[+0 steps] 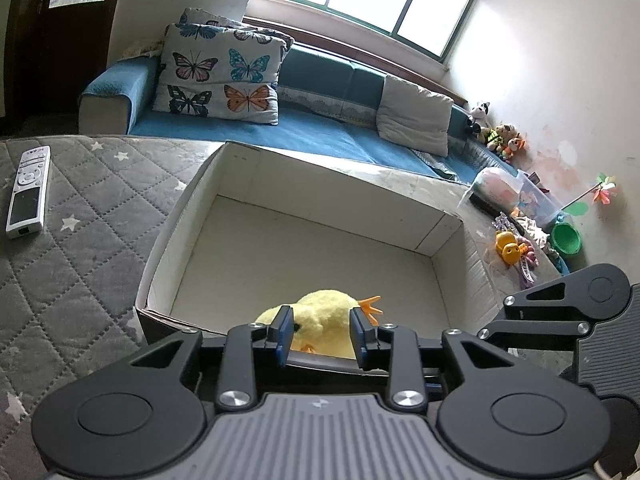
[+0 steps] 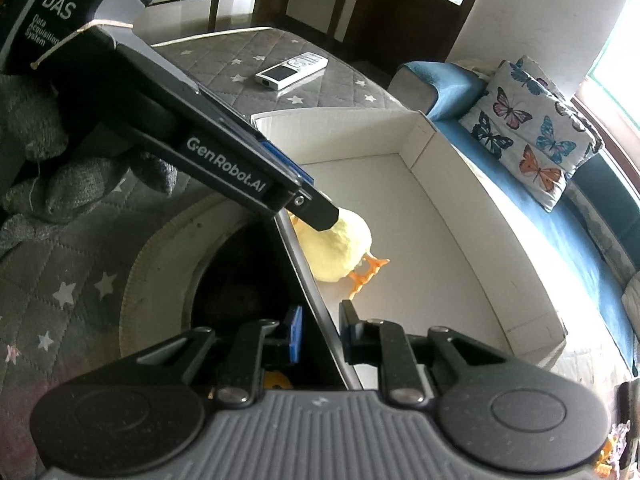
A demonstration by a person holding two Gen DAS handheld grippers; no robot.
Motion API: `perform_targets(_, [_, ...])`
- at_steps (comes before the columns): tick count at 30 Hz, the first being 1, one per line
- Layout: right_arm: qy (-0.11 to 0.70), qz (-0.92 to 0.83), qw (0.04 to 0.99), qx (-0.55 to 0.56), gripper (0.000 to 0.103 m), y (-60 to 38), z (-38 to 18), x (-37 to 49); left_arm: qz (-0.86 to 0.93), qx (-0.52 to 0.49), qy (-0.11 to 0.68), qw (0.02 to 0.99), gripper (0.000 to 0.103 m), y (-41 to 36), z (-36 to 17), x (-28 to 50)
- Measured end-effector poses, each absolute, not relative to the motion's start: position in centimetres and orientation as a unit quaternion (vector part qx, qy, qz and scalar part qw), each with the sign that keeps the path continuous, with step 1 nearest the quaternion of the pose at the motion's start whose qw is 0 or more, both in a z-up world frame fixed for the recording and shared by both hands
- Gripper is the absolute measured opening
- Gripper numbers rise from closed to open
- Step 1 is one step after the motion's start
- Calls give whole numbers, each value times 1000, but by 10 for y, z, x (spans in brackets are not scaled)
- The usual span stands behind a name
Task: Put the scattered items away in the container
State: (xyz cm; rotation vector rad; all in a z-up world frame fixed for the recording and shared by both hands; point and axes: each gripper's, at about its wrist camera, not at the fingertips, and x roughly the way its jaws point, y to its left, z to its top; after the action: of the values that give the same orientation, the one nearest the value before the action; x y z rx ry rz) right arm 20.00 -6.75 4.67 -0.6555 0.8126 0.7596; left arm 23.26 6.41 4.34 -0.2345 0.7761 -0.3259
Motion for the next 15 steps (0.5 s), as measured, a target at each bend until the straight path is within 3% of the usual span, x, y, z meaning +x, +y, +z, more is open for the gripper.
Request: perform_targets(15, [384, 350, 810, -273, 20, -76, 52, 201, -156, -113, 376, 906, 34, 65, 43, 232])
